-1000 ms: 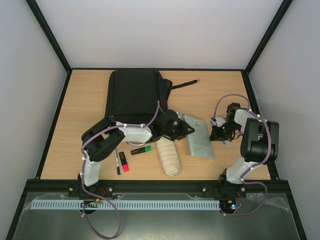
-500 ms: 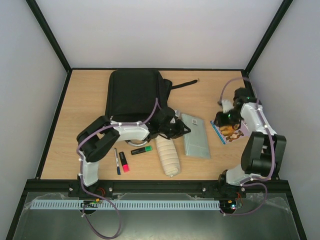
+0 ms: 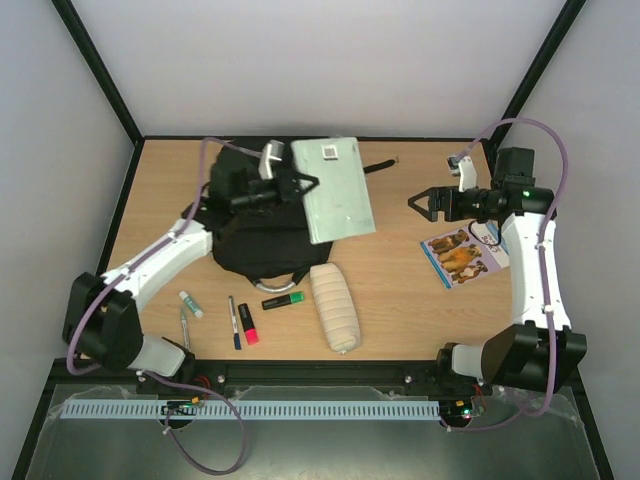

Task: Pack the student bag
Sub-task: Pick up the book from the center of the board, then place the book in the student bag.

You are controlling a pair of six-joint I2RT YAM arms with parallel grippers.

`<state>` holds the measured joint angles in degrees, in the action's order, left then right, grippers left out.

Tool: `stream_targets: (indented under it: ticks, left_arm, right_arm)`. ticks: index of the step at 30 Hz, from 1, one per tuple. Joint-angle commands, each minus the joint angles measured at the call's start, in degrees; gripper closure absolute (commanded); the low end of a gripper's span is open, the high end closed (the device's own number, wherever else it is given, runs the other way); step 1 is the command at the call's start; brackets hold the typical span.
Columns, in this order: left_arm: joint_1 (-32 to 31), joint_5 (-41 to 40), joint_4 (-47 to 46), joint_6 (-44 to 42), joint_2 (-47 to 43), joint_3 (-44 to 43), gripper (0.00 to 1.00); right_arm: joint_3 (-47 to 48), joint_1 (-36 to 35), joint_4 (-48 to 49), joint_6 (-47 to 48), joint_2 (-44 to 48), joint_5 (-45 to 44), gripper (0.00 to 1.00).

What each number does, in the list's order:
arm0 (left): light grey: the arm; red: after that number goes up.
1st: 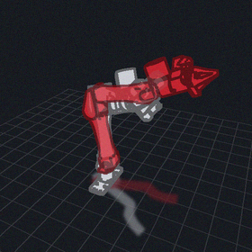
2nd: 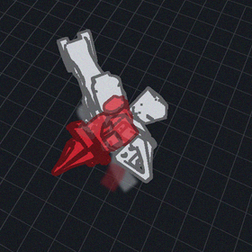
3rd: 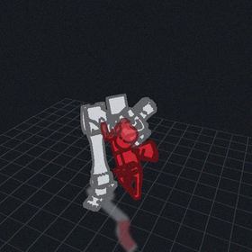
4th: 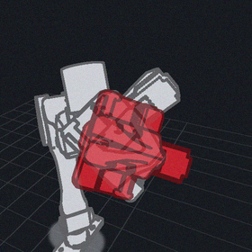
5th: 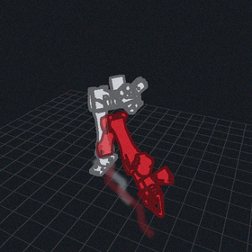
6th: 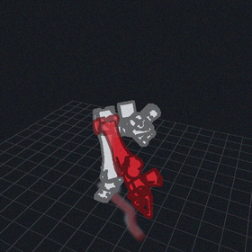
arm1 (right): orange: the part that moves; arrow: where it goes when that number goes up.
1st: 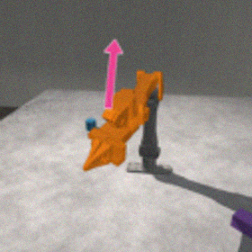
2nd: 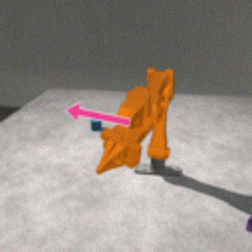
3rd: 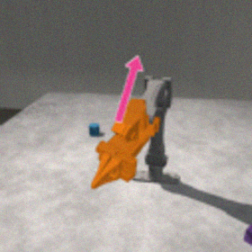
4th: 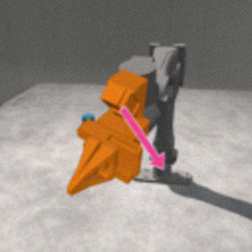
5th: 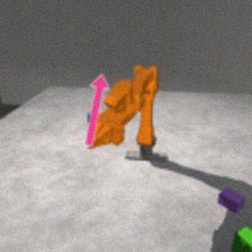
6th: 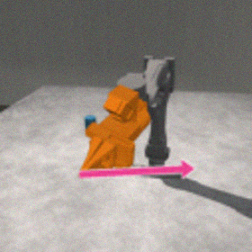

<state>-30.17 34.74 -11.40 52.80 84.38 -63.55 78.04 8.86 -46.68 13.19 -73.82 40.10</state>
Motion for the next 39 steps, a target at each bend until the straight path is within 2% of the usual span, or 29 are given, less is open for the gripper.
stream_targets:
  ticks: [1,5,8,10,13,17,26,34,37,39]
  left_arm:
    - [6.60,13.08,-8.31,-3.09,-6.96,2.57,0.98]
    - [8.72,16.58,-11.46,-2.89,-9.90,3.67,0.97]
    - [8.72,18.85,-16.66,1.18,-10.35,5.32,0.98]
    - [8.69,19.86,-20.00,3.83,-10.29,6.23,0.97]
    - [8.64,20.50,-23.04,5.44,-10.36,7.05,0.98]
    - [8.43,21.88,-29.43,10.07,-9.69,7.83,0.98]
    - [7.11,21.67,-38.20,16.02,-6.07,8.60,0.98]
    - [6.27,20.09,-42.43,18.44,-3.39,9.37,0.98]
    - [6.19,19.26,-42.87,18.66,-2.88,10.24,0.98]
    - [6.18,18.91,-42.97,18.55,-2.56,10.68,0.98]
  right_arm:
    - [-3.15,-0.97,0.86,-4.24,-1.19,18.88,0.08]
    - [-6.58,-6.00,9.30,-7.83,-0.73,22.04,0.08]
    - [-7.49,-9.54,15.05,-10.71,-1.40,22.57,0.08]
    - [-7.49,-11.36,16.96,-12.93,-2.96,23.28,0.08]
    - [-7.02,-13.31,18.01,-13.73,-5.46,25.23,0.01]
    - [-7.68,-14.53,20.70,-16.35,-7.12,30.67,0.02]
    - [-7.18,-16.97,16.33,-14.03,-8.66,42.46,0.18]
    - [-9.04,-18.53,19.20,-17.41,-6.61,43.00,0.29]
    - [-9.36,-18.53,21.21,-19.83,-4.94,42.24,0.39]
    - [-10.30,-18.49,24.04,-23.00,-3.84,41.74,0.49]
